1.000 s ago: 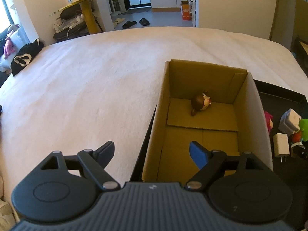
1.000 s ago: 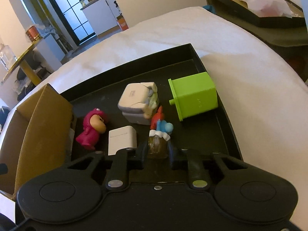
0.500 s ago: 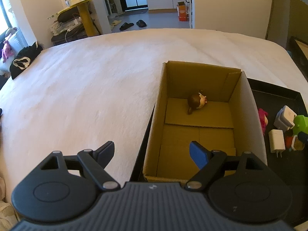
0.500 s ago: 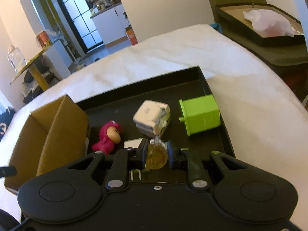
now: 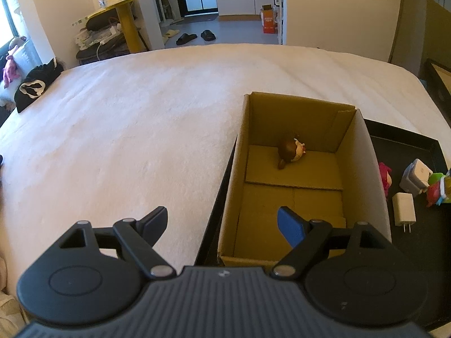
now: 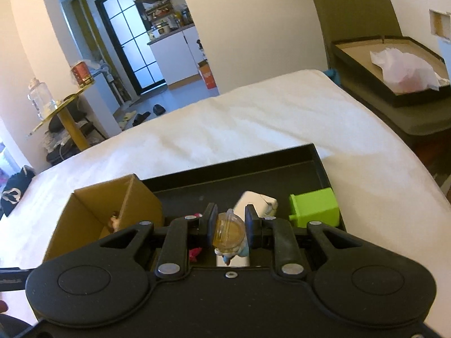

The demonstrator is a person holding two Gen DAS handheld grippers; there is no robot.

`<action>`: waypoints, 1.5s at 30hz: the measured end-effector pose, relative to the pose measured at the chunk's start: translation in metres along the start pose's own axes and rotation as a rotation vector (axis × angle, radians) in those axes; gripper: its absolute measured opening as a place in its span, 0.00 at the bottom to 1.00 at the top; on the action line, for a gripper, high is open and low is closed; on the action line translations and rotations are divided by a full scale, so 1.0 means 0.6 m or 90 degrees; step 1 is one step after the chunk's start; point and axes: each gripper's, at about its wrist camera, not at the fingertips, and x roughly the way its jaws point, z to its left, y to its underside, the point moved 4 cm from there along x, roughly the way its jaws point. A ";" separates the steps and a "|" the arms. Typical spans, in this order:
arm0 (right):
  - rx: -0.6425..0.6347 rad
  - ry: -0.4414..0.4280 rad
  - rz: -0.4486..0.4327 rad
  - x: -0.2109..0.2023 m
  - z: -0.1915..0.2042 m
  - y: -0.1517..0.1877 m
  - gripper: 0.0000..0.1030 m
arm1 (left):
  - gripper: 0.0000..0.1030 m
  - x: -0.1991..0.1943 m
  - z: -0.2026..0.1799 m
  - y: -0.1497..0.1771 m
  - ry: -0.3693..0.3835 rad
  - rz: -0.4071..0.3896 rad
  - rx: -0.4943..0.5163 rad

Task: Organize rigid objects
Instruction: 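Carry the brown figurine into the box and open the right tool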

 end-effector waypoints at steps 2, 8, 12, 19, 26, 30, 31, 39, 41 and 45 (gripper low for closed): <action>-0.009 -0.006 -0.009 -0.005 0.009 -0.005 0.20 | 0.82 0.000 0.003 0.001 0.003 -0.002 0.001; -0.024 -0.029 -0.028 -0.019 0.038 -0.018 0.20 | 0.82 0.000 0.009 0.003 0.012 -0.004 0.001; -0.041 -0.049 -0.035 -0.024 0.061 -0.020 0.20 | 0.82 -0.001 0.011 0.002 0.014 -0.006 0.011; -0.082 -0.090 -0.028 -0.026 0.106 -0.006 0.20 | 0.81 0.008 0.015 0.006 0.033 0.002 0.001; -0.141 -0.120 -0.015 -0.026 0.163 0.009 0.20 | 0.77 0.018 0.015 0.016 0.061 0.003 0.000; -0.162 -0.129 -0.003 -0.022 0.191 0.008 0.20 | 0.66 0.027 0.015 0.019 0.068 0.014 0.002; -0.164 -0.133 -0.002 -0.022 0.196 0.006 0.15 | 0.62 0.029 0.015 0.020 0.073 0.014 0.003; -0.191 -0.148 0.002 -0.016 0.241 -0.015 0.00 | 0.14 0.042 0.029 0.026 0.105 0.032 -0.044; -0.192 -0.145 0.008 -0.011 0.243 -0.016 0.00 | 0.09 0.044 0.034 0.026 0.109 0.029 -0.050; -0.195 -0.138 0.022 -0.008 0.243 -0.011 0.00 | 0.09 0.042 0.037 0.027 0.113 0.023 -0.054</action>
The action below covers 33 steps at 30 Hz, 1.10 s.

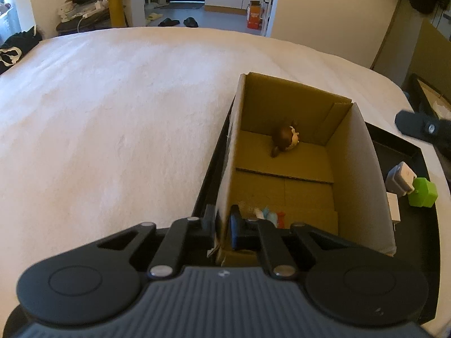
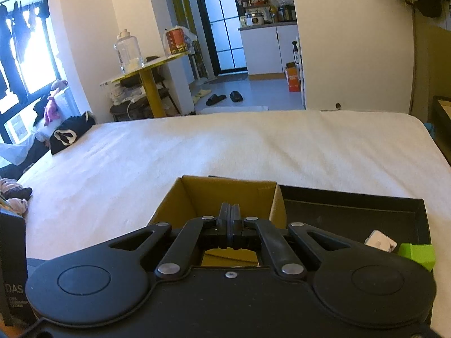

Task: Organize rigid objects
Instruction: 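Carry the brown figurine into the box and open the right tool, then move the right tool to the green cube and grasp it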

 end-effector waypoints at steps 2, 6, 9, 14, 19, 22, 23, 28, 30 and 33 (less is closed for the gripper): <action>0.000 -0.002 0.011 0.004 0.002 0.002 0.00 | 0.09 0.000 0.001 0.000 0.001 -0.001 0.000; -0.002 0.001 0.024 0.005 0.008 0.008 0.00 | 0.09 -0.003 0.005 0.001 0.007 0.000 -0.003; 0.000 -0.001 0.031 0.001 0.009 0.011 0.00 | 0.09 -0.004 0.007 0.002 0.008 0.000 -0.004; 0.015 -0.001 0.047 -0.010 -0.007 0.019 0.03 | 0.09 -0.003 0.005 -0.001 0.004 0.003 -0.004; 0.030 0.019 0.056 -0.021 -0.040 0.029 0.04 | 0.10 -0.002 0.000 -0.004 -0.005 0.009 -0.001; 0.031 0.037 0.062 -0.026 -0.066 0.038 0.15 | 0.13 -0.002 -0.005 -0.006 -0.017 0.012 0.006; 0.031 0.046 0.062 -0.028 -0.075 0.041 0.22 | 0.13 -0.002 -0.008 -0.006 -0.017 0.015 0.009; 0.043 0.081 0.062 -0.034 -0.124 0.054 0.33 | 0.38 0.001 -0.015 -0.005 -0.018 0.027 0.009; 0.053 0.109 0.059 -0.036 -0.147 0.058 0.44 | 0.50 0.002 -0.018 -0.005 -0.023 0.029 0.009; 0.074 0.142 0.042 -0.040 -0.177 0.064 0.49 | 0.57 -0.001 -0.021 -0.005 -0.046 0.022 0.019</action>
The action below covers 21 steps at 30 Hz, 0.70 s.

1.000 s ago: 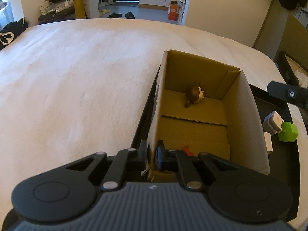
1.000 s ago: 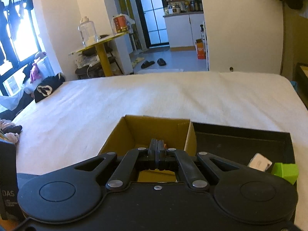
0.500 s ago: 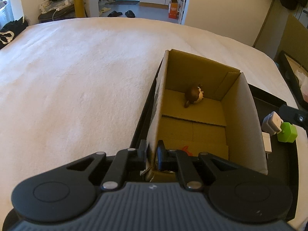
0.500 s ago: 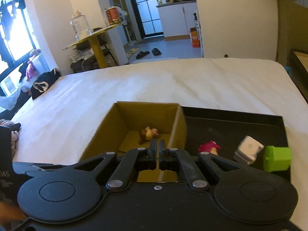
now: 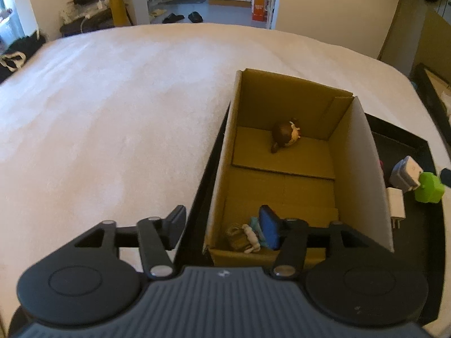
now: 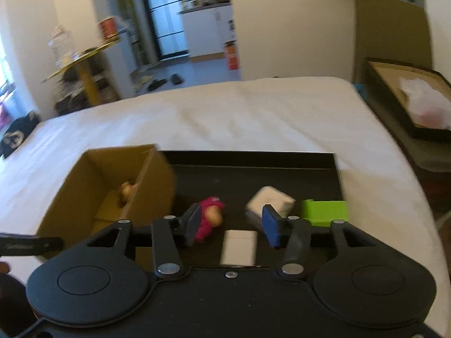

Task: Organize rigid objects
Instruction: 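Move the right tool to the green cube and grasp it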

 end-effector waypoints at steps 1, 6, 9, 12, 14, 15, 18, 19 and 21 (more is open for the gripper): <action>0.006 0.009 -0.004 0.001 -0.010 0.002 0.51 | 0.58 0.000 -0.001 0.000 -0.006 0.001 0.001; 0.031 0.046 -0.012 0.018 -0.050 0.017 0.61 | 0.64 -0.002 -0.008 -0.004 -0.021 0.001 0.011; 0.045 0.063 -0.009 0.030 -0.072 0.027 0.62 | 0.67 -0.001 -0.011 -0.008 -0.035 -0.002 0.010; 0.044 0.072 -0.009 0.041 -0.084 0.028 0.67 | 0.68 0.003 -0.013 -0.011 -0.039 0.002 0.001; 0.035 0.081 -0.012 0.048 -0.090 0.023 0.70 | 0.68 0.002 -0.015 -0.013 -0.043 0.002 0.001; 0.026 0.085 -0.018 0.051 -0.092 0.020 0.73 | 0.68 0.001 -0.016 -0.014 -0.044 0.001 0.000; 0.020 0.098 -0.021 0.058 -0.102 0.018 0.76 | 0.68 0.000 -0.018 -0.016 -0.048 -0.001 0.000; 0.023 0.097 -0.018 0.062 -0.107 0.018 0.76 | 0.68 0.000 -0.019 -0.017 -0.049 -0.001 0.001; 0.028 0.102 -0.011 0.073 -0.117 0.019 0.76 | 0.68 -0.002 -0.021 -0.018 -0.052 -0.001 0.006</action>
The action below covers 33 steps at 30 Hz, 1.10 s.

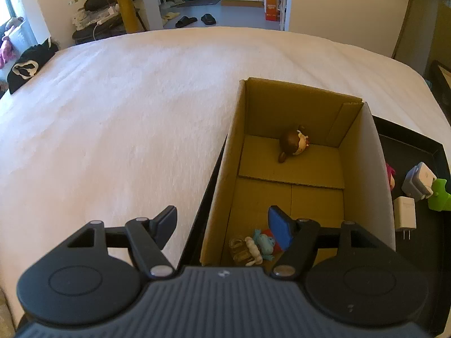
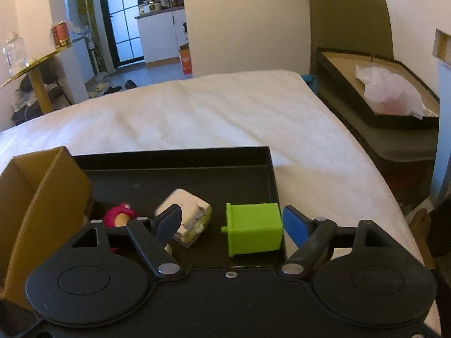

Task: Organize rigid objects
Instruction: 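Move the right tool to the green cube and grasp it, then carry the green cube over the box and release it inside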

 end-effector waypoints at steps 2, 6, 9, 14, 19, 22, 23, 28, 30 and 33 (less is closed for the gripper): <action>0.000 0.008 0.006 0.010 -0.007 0.004 0.76 | 0.68 -0.001 0.000 -0.001 -0.001 0.000 0.001; 0.011 0.014 0.016 0.026 -0.021 0.011 0.78 | 0.68 -0.001 0.002 -0.002 -0.010 0.000 0.000; 0.012 0.021 0.016 0.036 -0.030 0.014 0.78 | 0.68 0.000 0.005 0.000 -0.011 0.004 -0.004; 0.000 0.020 0.006 0.041 -0.034 0.018 0.46 | 0.68 -0.002 0.008 0.001 -0.014 0.005 -0.001; -0.032 0.020 -0.004 0.019 -0.014 0.020 0.46 | 0.68 -0.004 0.014 0.001 -0.014 0.005 -0.008; -0.029 0.008 -0.005 0.006 -0.009 0.018 0.46 | 0.68 -0.006 0.019 0.002 -0.009 0.005 -0.012; -0.031 0.008 -0.007 0.000 -0.006 0.017 0.46 | 0.68 -0.008 0.021 0.003 -0.008 0.004 -0.014; -0.029 -0.007 -0.003 -0.018 0.002 0.008 0.46 | 0.68 -0.011 0.028 0.003 0.000 0.004 -0.021; -0.034 -0.011 -0.004 -0.026 0.008 0.003 0.46 | 0.68 -0.012 0.030 0.004 0.000 0.004 -0.020; -0.023 -0.030 0.004 -0.039 0.017 -0.004 0.46 | 0.68 -0.012 0.034 0.005 0.000 0.006 -0.024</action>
